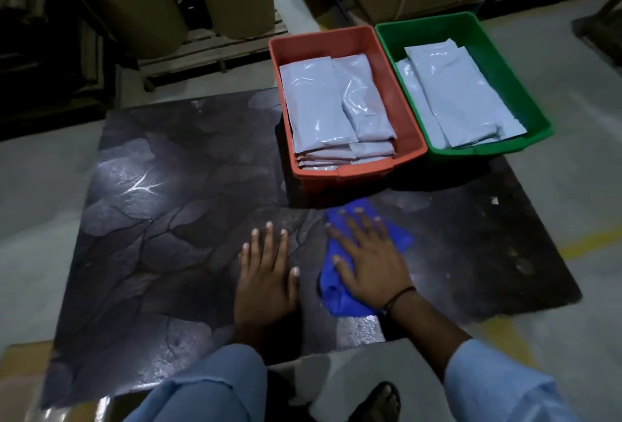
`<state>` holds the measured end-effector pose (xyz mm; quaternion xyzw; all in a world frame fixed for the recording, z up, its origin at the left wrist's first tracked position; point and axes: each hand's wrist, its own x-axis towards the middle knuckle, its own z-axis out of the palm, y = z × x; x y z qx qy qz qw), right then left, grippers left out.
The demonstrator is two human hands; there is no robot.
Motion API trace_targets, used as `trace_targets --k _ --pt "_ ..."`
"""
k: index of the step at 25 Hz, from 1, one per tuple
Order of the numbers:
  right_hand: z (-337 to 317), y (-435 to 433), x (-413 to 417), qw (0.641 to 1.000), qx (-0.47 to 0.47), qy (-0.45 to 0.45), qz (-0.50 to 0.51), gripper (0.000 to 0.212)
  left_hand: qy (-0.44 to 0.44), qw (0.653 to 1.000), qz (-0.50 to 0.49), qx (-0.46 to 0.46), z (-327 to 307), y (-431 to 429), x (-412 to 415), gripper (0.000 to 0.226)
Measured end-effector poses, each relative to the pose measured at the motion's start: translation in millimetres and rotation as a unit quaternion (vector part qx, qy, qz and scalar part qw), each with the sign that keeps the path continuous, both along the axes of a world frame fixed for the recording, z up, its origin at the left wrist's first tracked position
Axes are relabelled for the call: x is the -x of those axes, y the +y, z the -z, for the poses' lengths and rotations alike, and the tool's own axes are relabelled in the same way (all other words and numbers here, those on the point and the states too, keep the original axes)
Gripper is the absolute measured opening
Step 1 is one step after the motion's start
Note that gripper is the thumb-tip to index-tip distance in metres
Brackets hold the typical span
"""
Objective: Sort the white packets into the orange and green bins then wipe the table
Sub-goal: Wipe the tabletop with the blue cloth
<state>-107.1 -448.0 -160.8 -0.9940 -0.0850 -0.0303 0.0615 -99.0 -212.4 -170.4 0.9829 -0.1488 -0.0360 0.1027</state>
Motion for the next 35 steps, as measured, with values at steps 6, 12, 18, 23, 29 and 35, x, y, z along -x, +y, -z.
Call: trace_targets --k 6,12,18,23,29,35 --pt "-3.8 3.9 -20.2 0.976 -0.032 -0.008 0.216 0.062 -0.011 1.000 0.004 0.014 0.1 2.2 -0.2 0.069" --pt "-3.8 -33.8 12.7 1.000 0.003 0.006 -0.022 0.062 -0.006 1.000 0.003 0.011 -1.1 0.1 -0.6 0.068" --pt "-6.6 30.7 6.8 0.991 -0.031 0.012 0.129 0.065 -0.006 1.000 0.003 0.008 0.6 2.9 0.9 0.070" --pt "-8.1 -10.0 50.0 0.998 0.005 0.029 -0.057 0.062 0.001 1.000 -0.009 0.005 -4.3 -2.4 2.5 0.071" --pt "-5.9 41.3 -5.1 0.979 -0.038 0.024 0.199 0.067 -0.011 1.000 -0.006 -0.009 1.1 0.5 0.8 0.071" --pt "-9.9 26.7 63.3 0.999 -0.031 0.027 0.018 0.071 -0.019 1.000 0.000 0.002 0.3 0.4 1.1 0.070"
